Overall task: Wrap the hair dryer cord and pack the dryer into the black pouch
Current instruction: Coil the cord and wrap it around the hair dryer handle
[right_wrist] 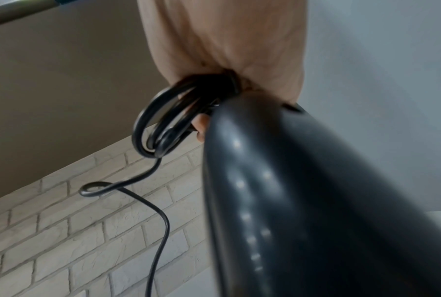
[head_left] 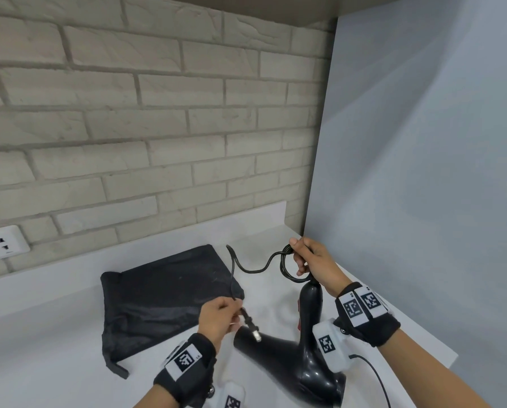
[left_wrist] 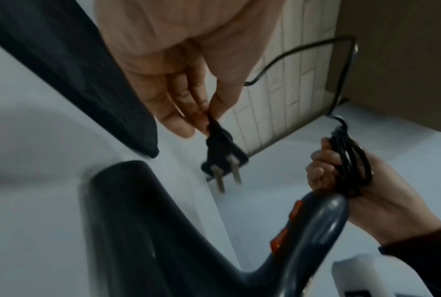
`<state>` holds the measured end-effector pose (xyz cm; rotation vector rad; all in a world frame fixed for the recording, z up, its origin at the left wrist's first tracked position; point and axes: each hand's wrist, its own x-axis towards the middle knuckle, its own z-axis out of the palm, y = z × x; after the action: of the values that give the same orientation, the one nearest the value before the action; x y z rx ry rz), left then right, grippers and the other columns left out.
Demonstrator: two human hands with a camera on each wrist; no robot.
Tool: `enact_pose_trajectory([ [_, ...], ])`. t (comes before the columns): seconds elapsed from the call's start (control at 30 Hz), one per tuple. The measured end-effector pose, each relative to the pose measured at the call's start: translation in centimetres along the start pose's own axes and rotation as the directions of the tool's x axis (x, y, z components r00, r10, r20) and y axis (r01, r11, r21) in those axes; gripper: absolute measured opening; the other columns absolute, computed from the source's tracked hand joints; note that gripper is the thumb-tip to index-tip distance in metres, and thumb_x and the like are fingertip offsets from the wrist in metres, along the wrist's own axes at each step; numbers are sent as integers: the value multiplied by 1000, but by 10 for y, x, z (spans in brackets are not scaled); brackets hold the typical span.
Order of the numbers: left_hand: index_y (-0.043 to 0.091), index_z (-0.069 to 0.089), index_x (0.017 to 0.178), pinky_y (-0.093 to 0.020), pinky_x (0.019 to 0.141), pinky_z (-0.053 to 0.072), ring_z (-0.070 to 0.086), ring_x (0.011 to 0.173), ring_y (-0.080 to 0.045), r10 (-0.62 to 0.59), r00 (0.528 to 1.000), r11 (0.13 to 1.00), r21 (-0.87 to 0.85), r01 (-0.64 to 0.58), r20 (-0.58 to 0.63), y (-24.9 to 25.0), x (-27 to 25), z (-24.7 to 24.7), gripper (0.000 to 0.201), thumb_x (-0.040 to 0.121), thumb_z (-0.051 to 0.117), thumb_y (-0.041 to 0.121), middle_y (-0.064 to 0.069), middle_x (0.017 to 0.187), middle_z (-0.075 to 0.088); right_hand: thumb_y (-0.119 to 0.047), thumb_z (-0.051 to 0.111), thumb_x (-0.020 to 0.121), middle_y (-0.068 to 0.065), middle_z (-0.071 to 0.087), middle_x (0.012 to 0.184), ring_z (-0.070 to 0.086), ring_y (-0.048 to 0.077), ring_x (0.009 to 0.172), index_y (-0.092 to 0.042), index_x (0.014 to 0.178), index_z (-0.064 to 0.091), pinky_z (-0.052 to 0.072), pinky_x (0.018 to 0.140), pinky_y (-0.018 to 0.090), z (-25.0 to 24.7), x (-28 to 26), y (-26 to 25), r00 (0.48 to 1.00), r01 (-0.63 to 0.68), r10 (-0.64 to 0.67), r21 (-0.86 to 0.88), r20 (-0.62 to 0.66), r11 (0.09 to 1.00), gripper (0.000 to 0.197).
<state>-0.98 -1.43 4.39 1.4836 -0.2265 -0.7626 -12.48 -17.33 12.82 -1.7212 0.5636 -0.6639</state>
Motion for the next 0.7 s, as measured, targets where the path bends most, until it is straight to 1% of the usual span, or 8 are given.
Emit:
enact_pose_trajectory([
  [0.1,-1,57,74,-13,45,51,60,45,-7,-24,998,994,-109,30,51,8,-2,19,14,88,56,-1,-13,68,58,-26,47,95,-1,37,53,36,8,48,-7,76,46,46,52,20,1,-1,0,1000,8,-8,4,0,1000,27],
  [0.17,-4,56,83,-15,48,53,67,59,-14,-71,993,949,-300,96,94,15,-2,30,8,90,51,-4,-17,76,61,-25,47,95,-1,37,52,36,8,48,-9,71,45,46,52,21,3,-2,-1,1000,13,-13,5,-3,1000,29],
  [0.23,-5,55,86,-18,49,56,65,75,-24,-103,986,882,-447,150,128,23,-3,41,9,91,48,-5,-21,84,60,-25,48,95,-2,37,52,35,8,47,-13,66,42,45,53,21,4,-3,-2,1000,20,-20,2,-8,1000,32],
  [0.33,-6,54,87,-21,50,57,61,78,-27,-125,982,808,-560,185,144,36,-9,53,11,92,45,-4,-22,84,59,-25,48,95,-2,36,53,34,9,48,-14,64,40,44,53,23,4,-4,-3,1000,23,-23,-12,-15,1000,33],
  [0.4,-4,54,86,-21,48,56,63,74,-25,-142,980,783,-590,198,141,41,-11,59,11,93,45,-3,-21,84,60,-24,48,95,-2,36,56,34,9,48,-13,65,40,43,51,21,3,-4,-3,999,25,-25,-14,-20,1000,33],
  [0.53,-3,54,82,-20,44,55,67,47,-16,-177,975,752,-620,224,136,47,-14,63,13,93,47,-1,-18,79,59,-24,48,95,-2,37,57,35,7,46,-13,64,40,43,48,18,4,-3,-2,999,31,-31,-13,-29,999,33],
  [0.6,-2,54,80,-21,44,55,66,44,-14,-187,968,743,-621,250,166,49,-17,63,14,92,48,-1,-17,78,59,-24,49,94,-2,38,58,36,9,48,-14,63,39,42,48,18,4,-3,-1,999,32,-32,-3,-30,999,34],
  [0.7,-2,58,83,-21,50,57,68,50,-14,-187,941,756,-570,322,283,51,-24,64,11,91,52,2,-14,76,65,-25,49,94,-2,39,58,38,8,49,-14,63,40,38,47,15,3,-2,1,999,38,-37,25,-31,999,34],
])
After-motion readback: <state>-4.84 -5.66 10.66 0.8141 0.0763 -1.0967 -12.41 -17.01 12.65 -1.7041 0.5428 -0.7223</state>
